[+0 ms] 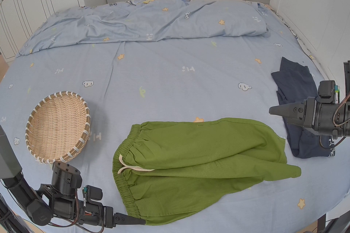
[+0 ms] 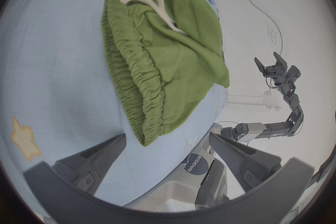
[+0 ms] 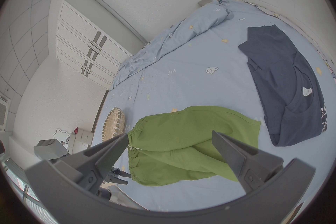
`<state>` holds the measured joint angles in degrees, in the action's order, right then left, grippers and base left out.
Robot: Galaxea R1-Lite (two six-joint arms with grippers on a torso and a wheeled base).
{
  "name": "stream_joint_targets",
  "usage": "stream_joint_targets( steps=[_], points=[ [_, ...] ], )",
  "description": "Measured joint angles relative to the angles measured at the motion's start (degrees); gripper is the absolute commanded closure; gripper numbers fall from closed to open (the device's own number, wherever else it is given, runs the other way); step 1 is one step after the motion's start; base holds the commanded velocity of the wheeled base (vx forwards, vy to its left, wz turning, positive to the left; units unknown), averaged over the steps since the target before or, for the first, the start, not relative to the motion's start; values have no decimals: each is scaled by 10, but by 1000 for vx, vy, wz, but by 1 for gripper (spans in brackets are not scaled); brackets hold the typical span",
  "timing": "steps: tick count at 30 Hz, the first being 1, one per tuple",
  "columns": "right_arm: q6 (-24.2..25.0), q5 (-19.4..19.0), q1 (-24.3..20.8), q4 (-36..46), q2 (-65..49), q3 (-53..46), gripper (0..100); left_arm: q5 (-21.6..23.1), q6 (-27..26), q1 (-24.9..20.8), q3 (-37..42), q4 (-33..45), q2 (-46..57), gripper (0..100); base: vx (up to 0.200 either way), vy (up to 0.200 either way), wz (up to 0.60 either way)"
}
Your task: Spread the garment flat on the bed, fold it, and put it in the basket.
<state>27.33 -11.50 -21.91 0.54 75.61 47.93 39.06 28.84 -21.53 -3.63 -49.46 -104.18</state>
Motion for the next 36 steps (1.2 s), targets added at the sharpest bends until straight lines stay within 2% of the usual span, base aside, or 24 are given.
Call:
stream_joint_targets(
  steps=[5, 10, 15, 21, 22, 36],
  points=[
    [0, 0, 0, 0, 0, 0, 0, 0, 3, -2, 0, -3, -22, 0, 0, 0, 0],
    [1, 0, 0, -5, 0, -1, 0, 2, 31, -4, -8, -11, -32, 0, 0, 0, 0],
    [1, 0, 0, -6, 0, -2, 0, -1, 74, -17, -15, -58, -45, 0, 0, 0, 0],
    [1, 0, 1, -7, 0, -3, 0, -3, 92, -27, -9, -124, -66, 0, 0, 0, 0],
    [1, 0, 2, -7, 0, -3, 0, -3, 96, -27, -6, -133, -70, 100, 0, 0, 0],
    [0, 0, 7, -15, 2, -6, 0, -4, 101, -23, 21, -146, -85, 100, 0, 0, 0]
  ],
)
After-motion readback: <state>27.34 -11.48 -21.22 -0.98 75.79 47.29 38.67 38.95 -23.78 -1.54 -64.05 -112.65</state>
